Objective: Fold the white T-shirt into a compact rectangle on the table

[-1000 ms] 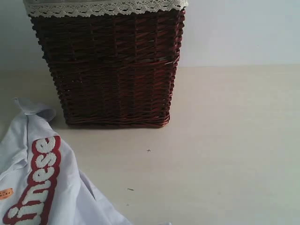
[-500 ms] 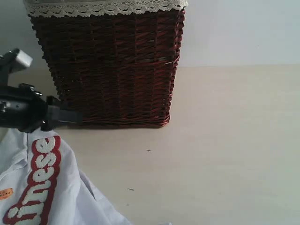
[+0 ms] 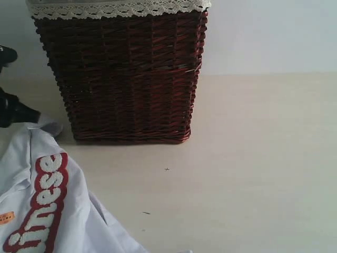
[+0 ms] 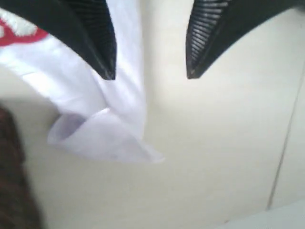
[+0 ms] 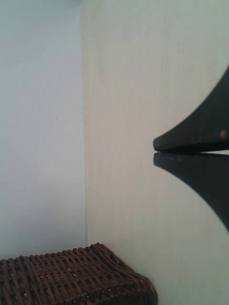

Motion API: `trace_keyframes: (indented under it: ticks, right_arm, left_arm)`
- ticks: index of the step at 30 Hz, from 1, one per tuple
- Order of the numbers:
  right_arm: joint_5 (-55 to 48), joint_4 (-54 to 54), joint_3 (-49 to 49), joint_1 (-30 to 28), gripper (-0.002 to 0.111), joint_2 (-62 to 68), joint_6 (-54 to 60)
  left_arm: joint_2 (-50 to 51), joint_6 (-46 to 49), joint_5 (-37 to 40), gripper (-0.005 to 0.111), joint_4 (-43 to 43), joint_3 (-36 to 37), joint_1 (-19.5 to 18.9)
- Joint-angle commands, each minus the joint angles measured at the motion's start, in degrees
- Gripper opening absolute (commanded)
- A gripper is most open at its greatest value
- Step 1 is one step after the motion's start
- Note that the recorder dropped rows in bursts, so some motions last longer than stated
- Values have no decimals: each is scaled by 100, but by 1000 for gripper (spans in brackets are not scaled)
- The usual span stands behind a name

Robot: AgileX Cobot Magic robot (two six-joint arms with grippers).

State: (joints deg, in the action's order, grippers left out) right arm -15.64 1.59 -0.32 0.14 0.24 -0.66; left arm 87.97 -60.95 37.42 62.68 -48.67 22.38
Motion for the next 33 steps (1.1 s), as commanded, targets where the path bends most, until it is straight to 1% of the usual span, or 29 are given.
trace_keyframes:
  ticks: [1, 2, 3, 4, 5, 6, 8, 9, 11, 12, 14, 17, 18, 21, 23, 25, 27, 28, 29, 30, 32, 33]
  right_arm:
    - [32, 0, 32, 17, 0, -24, 35]
    - [32, 0, 32, 17, 0, -24, 35]
    - [32, 0, 32, 17, 0, -24, 35]
    - [32, 0, 32, 17, 0, -24, 35]
    - [32, 0, 32, 17, 0, -24, 35]
    - [32, 0, 32, 17, 0, -24, 35]
    - [32, 0, 32, 17, 0, -24, 35]
    - [32, 0, 32, 17, 0, -24, 35]
    - [32, 0, 32, 17, 0, -24, 35]
    - [32, 0, 32, 17, 0, -24, 35]
    - [32, 0, 32, 17, 0, -24, 35]
    - [32, 109, 32, 17, 0, -24, 66]
    - [32, 109, 32, 17, 0, -24, 66]
    - [32, 109, 32, 17, 0, -24, 66]
    - [32, 109, 32, 17, 0, -24, 66]
    - [32, 109, 32, 17, 0, -24, 66]
    - [32, 109, 32, 17, 0, -24, 66]
    - [32, 109, 32, 17, 0, -24, 66]
    - [32, 109, 32, 17, 0, -24, 66]
    - [32, 109, 32, 17, 0, -24, 66]
    - [32, 109, 32, 17, 0, -24, 66]
    - [32, 109, 32, 17, 0, -24, 66]
  left_arm:
    - [69, 3720, 967, 46, -3842, -878, 8]
    - [69, 4512, 1076, 46, -4707, -943, 8]
    - [69, 5057, 1156, 46, -5273, -947, 8]
    - [69, 5331, 1192, 46, -5505, -928, 8]
    - [69, 5384, 1190, 46, -5568, -829, 30]
    - [69, 5384, 1179, 46, -5511, -741, 34]
    - [69, 5293, 913, 46, -5273, -416, 34]
    - [69, 5289, 716, 46, -5215, -210, 34]
    - [69, 5289, 52, 46, -4925, 202, 34]
    - [69, 5289, -257, 47, -4690, 412, 34]
    - [69, 5173, -684, 54, -4311, 705, 22]
    - [82, 4921, -794, 66, -4171, 791, -131]
    - [96, 4849, -779, 68, -4126, 804, -215]
    - [291, 4534, -582, 66, -3730, 830, -538]
    - [445, 4367, -657, 63, -3552, 867, -708]
    - [671, 4398, -943, 61, -3601, 867, -774]
    - [908, 4561, -1056, 59, -3552, 867, -748]
    - [991, 4550, -1056, 56, -3451, 867, -748]
    - [1142, 4425, -1033, 44, -3221, 867, -825]
    - [1195, 4237, -1033, 27, -3052, 867, -925]
    - [1194, 3931, -938, 2, -2937, 760, -983]
    - [1167, 3930, -854, 1, -2937, 677, -983]
